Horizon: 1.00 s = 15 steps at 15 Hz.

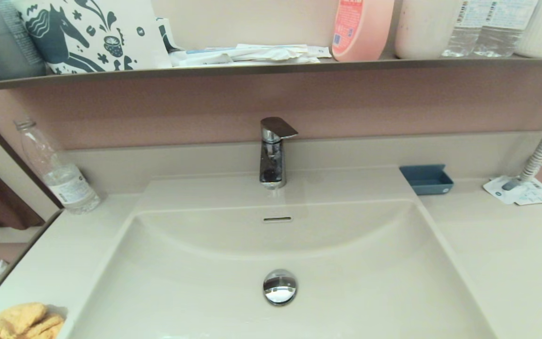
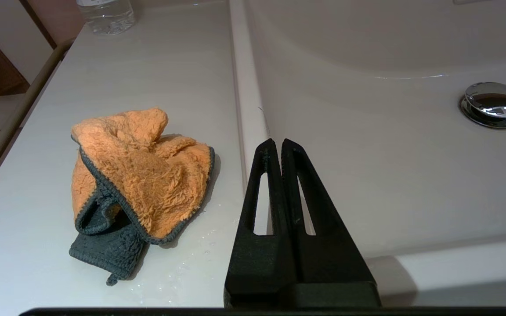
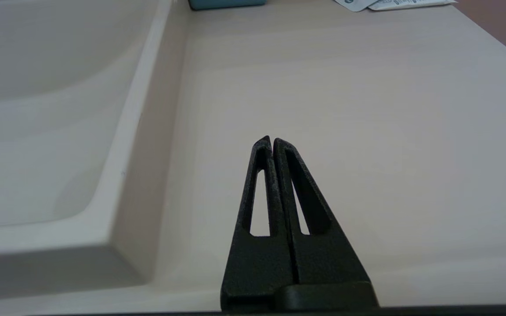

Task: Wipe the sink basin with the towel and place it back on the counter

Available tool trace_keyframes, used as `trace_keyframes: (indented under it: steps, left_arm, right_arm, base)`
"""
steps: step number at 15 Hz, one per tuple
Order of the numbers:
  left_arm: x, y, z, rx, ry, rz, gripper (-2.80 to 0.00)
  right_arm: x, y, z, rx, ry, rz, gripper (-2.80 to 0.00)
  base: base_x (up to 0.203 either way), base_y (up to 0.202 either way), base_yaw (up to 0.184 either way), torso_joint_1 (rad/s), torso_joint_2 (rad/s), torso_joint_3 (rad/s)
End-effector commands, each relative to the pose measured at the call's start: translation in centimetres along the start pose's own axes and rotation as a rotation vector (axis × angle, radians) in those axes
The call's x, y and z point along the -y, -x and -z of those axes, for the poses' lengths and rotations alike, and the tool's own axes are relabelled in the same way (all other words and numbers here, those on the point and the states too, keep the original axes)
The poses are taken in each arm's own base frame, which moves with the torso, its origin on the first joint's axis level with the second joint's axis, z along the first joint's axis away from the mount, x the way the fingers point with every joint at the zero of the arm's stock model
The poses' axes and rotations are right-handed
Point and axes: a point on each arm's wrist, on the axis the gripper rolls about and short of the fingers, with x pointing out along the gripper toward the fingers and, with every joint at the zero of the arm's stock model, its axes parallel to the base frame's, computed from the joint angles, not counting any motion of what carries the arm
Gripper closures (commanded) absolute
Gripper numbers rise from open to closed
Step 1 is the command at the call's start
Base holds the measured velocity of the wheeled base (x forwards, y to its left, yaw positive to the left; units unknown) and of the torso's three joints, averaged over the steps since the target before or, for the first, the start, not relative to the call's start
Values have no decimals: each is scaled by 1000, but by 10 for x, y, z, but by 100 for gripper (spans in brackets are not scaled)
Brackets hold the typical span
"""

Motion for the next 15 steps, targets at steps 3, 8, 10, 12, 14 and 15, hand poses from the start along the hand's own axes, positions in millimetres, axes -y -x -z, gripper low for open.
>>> trace_keyframes:
  steps: [3,8,10,12,14,15]
  left_arm:
    - [0,0,1,-5,-1,1,0]
    - [0,0,1,-5,5,-1,0]
    - [0,0,1,-5,5,-1,0]
    - [0,0,1,-5,5,-1,0]
    - [0,0,1,-5,5,-1,0]
    - [0,0,1,-5,5,-1,0]
  right_arm:
    - [0,0,0,0,0,0,0]
    - [0,0,0,0,0,1,0]
    - [0,0,0,1,-5,3,0]
    - [0,0,0,1,-5,2,0]
    - [0,0,0,2,-5,4,0]
    - [0,0,0,1,-5,2,0]
  base:
    - [0,0,0,0,0,0]
    - [0,0,0,0,0,0]
    - [0,0,0,0,0,0]
    - [0,0,0,0,0,0]
    - [0,0,0,0,0,0]
    - [0,0,0,0,0,0]
